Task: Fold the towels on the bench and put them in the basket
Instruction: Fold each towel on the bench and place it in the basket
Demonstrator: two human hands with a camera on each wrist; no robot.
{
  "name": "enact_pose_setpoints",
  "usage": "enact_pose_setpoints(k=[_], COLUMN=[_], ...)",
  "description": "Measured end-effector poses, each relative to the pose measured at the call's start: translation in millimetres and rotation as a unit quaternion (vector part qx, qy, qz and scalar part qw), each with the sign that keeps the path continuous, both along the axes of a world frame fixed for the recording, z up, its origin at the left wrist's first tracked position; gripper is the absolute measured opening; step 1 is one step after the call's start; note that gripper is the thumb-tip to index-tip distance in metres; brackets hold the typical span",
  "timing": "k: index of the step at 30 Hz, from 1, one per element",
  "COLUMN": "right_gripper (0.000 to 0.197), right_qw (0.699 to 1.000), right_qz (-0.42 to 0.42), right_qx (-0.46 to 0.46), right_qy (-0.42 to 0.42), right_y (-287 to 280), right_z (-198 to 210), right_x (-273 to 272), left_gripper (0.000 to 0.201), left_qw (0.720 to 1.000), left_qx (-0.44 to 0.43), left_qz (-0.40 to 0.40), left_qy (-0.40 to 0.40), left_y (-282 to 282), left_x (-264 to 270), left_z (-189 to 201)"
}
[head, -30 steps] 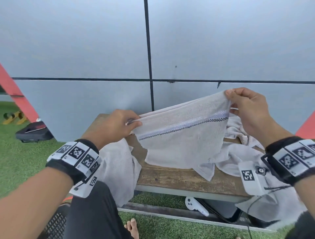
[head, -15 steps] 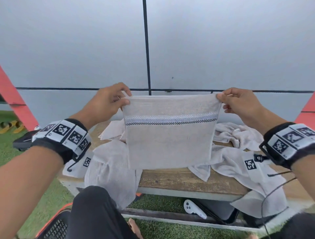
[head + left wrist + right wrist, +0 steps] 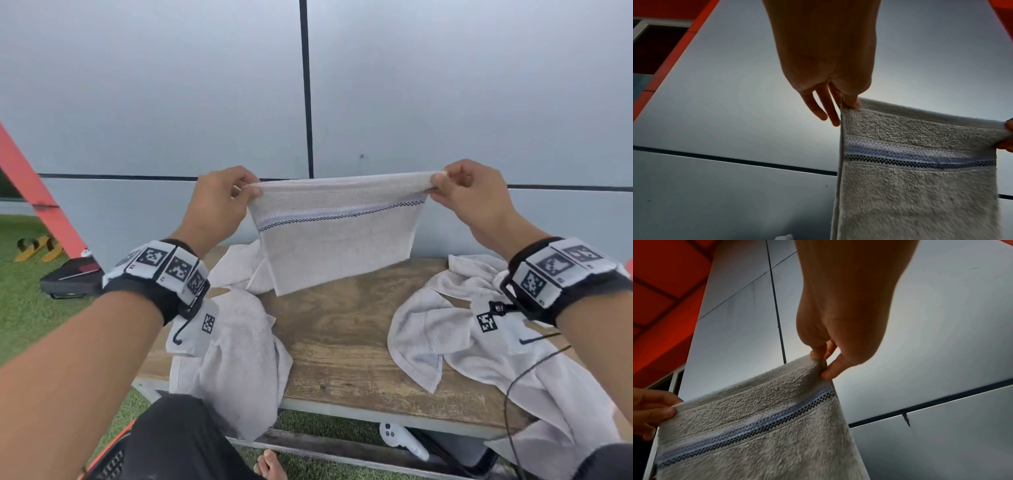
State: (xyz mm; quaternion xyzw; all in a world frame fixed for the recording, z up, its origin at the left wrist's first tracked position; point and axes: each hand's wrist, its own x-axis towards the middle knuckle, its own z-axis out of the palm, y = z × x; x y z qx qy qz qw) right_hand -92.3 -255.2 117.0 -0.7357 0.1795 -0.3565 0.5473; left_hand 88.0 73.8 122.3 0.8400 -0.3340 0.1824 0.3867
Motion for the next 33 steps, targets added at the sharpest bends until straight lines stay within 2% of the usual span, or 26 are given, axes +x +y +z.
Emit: enact_pose_setpoints(k=[2,4,7,9,11,13,15,17,20,24,28,33], right_gripper=[0.006,0.014,0.017,0.016,0.013,0.012,0.012,0.013,0.013,0.02,0.018,0.015], right_qw=[1.0,0.995,0.976,0.954,0.928,0.905,0.897,0.902,0.917,0.914,0.894,0.874], right_qz=[0.015,0.031,0.092,0.145,0.18,0.201,0.204,0.194,0.159,0.095,0.03,0.003], right_qx=[-0.015,-0.04,-0.036,-0.014,-0.027,-0.035,-0.036,-0.037,-0.038,-0.131,-0.197,-0.223], right_qy=[0.019,0.081,0.195,0.264,0.326,0.373,0.39,0.384,0.364,0.371,0.401,0.432], right_y=[-0.1,0.6,3.8,4.2,2.5,2.7,1.4,0.5,-2.9,-11.8,-15.8,-22.0], right_z=[-15.4,-40.1,-81.3,-105.7,-124.3,-132.6,-136.7,-137.7,-140.3,-151.2,-166.2,-190.9], right_x=[-10.2,-25.9,-53.1,-66.5,-74.3,-77.6,-76.0,-69.9,-53.1,-20.8,14.1,48.0], left_gripper=[0.005,0.007,0.011,0.006,0.011,0.007,0.009,0.008,0.007,0.009,0.007,0.005], left_qw=[1.0,0.996,0.98,0.958,0.928,0.896,0.879,0.886,0.92,0.948,0.956,0.955], left_qx=[0.005,0.027,0.123,0.206,0.268,0.282,0.292,0.277,0.224,0.194,0.191,0.195], left_qz=[-0.013,-0.032,-0.055,-0.073,-0.113,-0.16,-0.183,-0.168,-0.125,-0.042,0.018,0.071], left_qy=[0.028,0.075,0.143,0.187,0.233,0.302,0.329,0.332,0.296,0.25,0.222,0.21], left_y=[7.6,18.0,36.7,43.1,44.7,45.6,49.0,48.4,36.7,11.5,-14.0,-36.5], left_x=[-6.9,-13.8,-17.0,-24.9,-38.7,-45.6,-43.2,-35.8,-27.0,-8.2,13.7,38.6], left_z=[-15.7,-37.7,-83.8,-105.0,-118.0,-129.1,-139.1,-147.6,-154.7,-166.6,-185.0,-206.3])
